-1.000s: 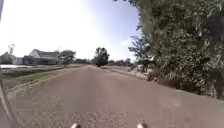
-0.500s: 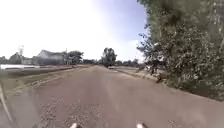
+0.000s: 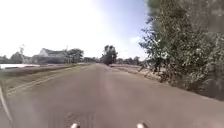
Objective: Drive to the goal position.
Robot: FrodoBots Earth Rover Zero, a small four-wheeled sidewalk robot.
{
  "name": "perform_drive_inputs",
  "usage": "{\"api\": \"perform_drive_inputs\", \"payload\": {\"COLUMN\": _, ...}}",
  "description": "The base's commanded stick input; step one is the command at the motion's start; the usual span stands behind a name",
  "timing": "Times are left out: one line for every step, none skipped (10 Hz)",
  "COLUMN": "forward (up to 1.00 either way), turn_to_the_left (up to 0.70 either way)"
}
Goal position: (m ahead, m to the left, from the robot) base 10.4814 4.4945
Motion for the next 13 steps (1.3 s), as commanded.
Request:
{"api": "perform_drive_inputs", "payload": {"forward": 0.0, "turn_to_the_left": 0.0}}
{"api": "perform_drive_inputs", "payload": {"forward": 0.0, "turn_to_the_left": 0.0}}
{"api": "perform_drive_inputs", "payload": {"forward": 0.0, "turn_to_the_left": 0.0}}
{"api": "perform_drive_inputs", "payload": {"forward": 0.0, "turn_to_the_left": 0.0}}
{"api": "perform_drive_inputs", "payload": {"forward": 0.0, "turn_to_the_left": 0.0}}
{"api": "perform_drive_inputs", "payload": {"forward": 0.0, "turn_to_the_left": 0.0}}
{"api": "perform_drive_inputs", "payload": {"forward": 0.12, "turn_to_the_left": 0.0}}
{"api": "perform_drive_inputs", "payload": {"forward": 0.7, "turn_to_the_left": 0.0}}
{"api": "perform_drive_inputs", "payload": {"forward": 0.7, "turn_to_the_left": 0.0}}
{"api": "perform_drive_inputs", "payload": {"forward": 0.7, "turn_to_the_left": 0.0}}
{"api": "perform_drive_inputs", "payload": {"forward": 0.7, "turn_to_the_left": 0.0}}
{"api": "perform_drive_inputs", "payload": {"forward": 0.7, "turn_to_the_left": 0.0}}
{"api": "perform_drive_inputs", "payload": {"forward": 0.7, "turn_to_the_left": 0.0}}
